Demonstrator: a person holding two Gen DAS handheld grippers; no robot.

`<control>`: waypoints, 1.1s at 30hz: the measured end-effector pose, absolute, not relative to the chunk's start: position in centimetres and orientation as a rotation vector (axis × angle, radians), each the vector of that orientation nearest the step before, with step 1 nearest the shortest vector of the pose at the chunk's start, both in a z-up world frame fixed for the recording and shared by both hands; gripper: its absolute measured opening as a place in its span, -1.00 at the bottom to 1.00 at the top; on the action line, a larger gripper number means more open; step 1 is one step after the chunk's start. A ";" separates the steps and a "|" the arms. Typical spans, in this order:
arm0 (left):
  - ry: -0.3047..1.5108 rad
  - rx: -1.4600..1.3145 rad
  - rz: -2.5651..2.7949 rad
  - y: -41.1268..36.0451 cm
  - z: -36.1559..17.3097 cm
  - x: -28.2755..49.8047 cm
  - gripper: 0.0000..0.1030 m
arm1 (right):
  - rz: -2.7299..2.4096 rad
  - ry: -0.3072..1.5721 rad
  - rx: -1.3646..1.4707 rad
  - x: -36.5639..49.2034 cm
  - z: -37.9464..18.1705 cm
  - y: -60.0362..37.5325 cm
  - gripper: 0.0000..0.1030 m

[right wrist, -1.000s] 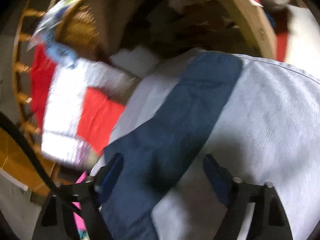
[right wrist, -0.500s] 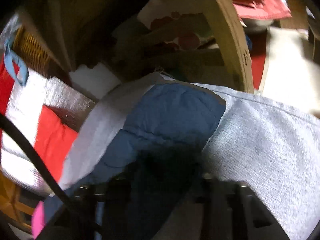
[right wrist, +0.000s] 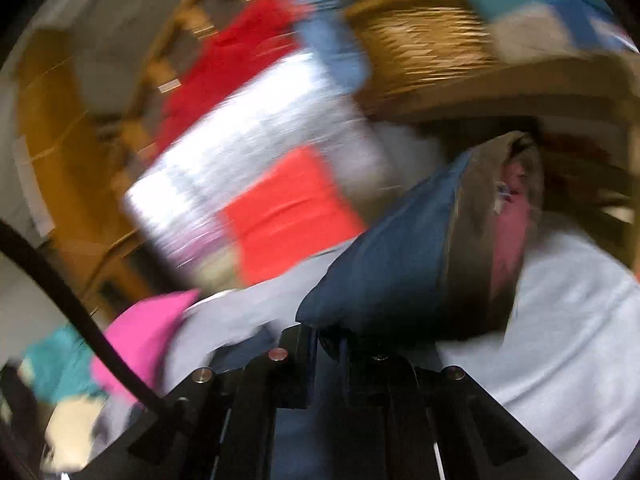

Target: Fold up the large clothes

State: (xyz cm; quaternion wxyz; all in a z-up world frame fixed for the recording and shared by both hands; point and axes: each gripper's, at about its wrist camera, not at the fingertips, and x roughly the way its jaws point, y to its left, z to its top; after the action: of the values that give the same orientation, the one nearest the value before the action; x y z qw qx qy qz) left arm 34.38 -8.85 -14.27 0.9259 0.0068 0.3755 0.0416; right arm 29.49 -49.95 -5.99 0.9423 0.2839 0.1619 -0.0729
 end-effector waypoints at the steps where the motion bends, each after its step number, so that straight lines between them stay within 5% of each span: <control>1: 0.750 -0.004 0.109 -7.9 -13.7 34.3 1.00 | -0.084 0.336 0.553 29.9 -5.5 -47.3 -0.80; 7: 0.717 -0.100 0.211 -2.3 -12.9 34.4 1.00 | 0.206 0.468 0.538 32.5 -7.7 -35.7 -0.72; 9: 0.717 -0.121 0.225 -1.0 -13.1 34.6 1.00 | 0.267 0.564 0.540 33.6 -9.1 -33.4 0.12; 11: 0.721 -0.147 0.223 0.1 -13.4 34.8 1.00 | 0.296 0.666 0.564 34.0 -10.5 -31.8 0.45; 23: 0.758 -0.312 -0.106 -3.7 -14.3 35.2 1.00 | -0.093 0.516 0.701 27.6 -8.9 -44.6 0.45; 33: 0.842 -0.362 -0.030 -4.8 -17.4 40.5 1.00 | -0.196 0.676 0.861 31.2 -15.1 -52.5 0.30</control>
State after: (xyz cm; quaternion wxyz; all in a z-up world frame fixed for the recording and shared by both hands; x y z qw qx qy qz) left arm 40.46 -4.76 -17.43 0.8967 -0.1747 0.4064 -0.0144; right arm 31.17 -52.52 -15.09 0.8494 0.4084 0.3209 -0.0932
